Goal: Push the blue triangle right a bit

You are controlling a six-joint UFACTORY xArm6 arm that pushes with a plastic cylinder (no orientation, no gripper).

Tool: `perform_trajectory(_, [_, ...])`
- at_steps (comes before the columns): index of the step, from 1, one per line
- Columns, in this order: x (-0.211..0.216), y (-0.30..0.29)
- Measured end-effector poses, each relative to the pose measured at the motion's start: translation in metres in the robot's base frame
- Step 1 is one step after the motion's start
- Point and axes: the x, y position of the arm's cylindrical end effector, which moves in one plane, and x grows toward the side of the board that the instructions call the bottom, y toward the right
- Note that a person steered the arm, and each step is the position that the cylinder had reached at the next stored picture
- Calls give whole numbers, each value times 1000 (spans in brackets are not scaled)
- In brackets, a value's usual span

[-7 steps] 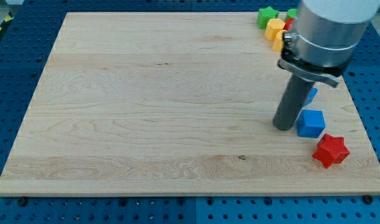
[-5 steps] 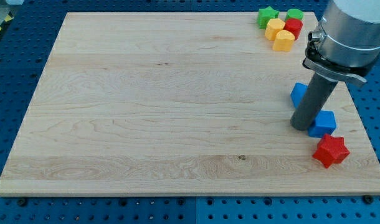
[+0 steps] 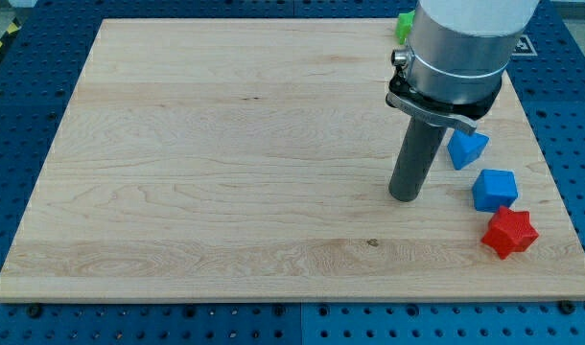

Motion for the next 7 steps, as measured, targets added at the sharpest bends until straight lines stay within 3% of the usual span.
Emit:
perform_trajectory(3, [-60,4])
perform_trajectory(7, [-54,66])
